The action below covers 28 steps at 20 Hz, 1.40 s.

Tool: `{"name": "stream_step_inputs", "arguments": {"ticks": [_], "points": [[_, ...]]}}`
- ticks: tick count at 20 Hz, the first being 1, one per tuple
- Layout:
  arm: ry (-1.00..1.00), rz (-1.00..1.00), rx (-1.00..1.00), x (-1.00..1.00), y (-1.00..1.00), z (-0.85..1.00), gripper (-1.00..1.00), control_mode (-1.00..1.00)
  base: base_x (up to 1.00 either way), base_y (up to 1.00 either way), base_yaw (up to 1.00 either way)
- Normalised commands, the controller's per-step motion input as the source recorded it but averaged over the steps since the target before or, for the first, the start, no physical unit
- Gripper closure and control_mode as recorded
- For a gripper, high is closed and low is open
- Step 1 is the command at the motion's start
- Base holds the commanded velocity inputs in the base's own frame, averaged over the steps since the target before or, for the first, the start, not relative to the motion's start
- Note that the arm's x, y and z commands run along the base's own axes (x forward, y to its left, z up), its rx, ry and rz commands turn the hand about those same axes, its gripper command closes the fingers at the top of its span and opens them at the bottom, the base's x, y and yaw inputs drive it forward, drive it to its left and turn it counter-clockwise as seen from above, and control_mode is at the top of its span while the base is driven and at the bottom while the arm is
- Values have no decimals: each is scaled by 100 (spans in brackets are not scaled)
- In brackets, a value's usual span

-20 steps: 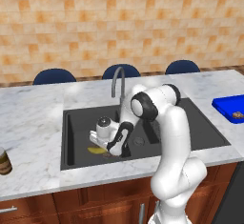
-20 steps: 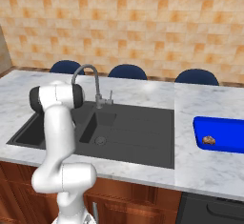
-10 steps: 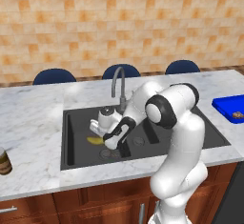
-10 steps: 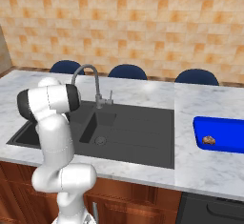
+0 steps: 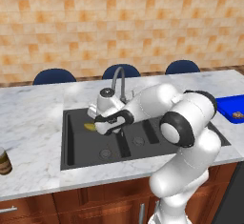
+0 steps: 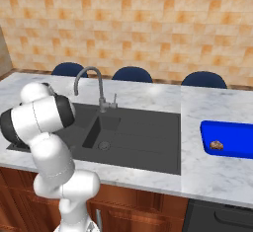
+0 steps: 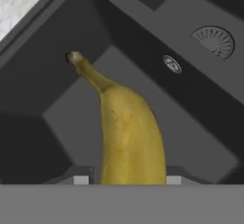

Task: Pick up all produce items and place them in the sink. Turn on the sink faucet to wash them. Then turn the sink off and put them in the tray.

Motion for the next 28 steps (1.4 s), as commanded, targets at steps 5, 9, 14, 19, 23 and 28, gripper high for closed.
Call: {"name": "stream_step_inputs", "arguments": {"ticks": [5,9,14,19,23,28], "points": [[0,0,0,-30,6,60,100,-100,0,0,0],[0,0,1,-46,0,28,100,-100,0,0,0],[0,2,6,-57,-16,14,100,-100,0,0,0],[0,3,11,-57,-35,23,100,-100,0,0,0],[-3,3,12,-40,-44,32,100,-100,0,0,0],[-2,4,11,-26,-49,31,100,-100,0,0,0]]}}
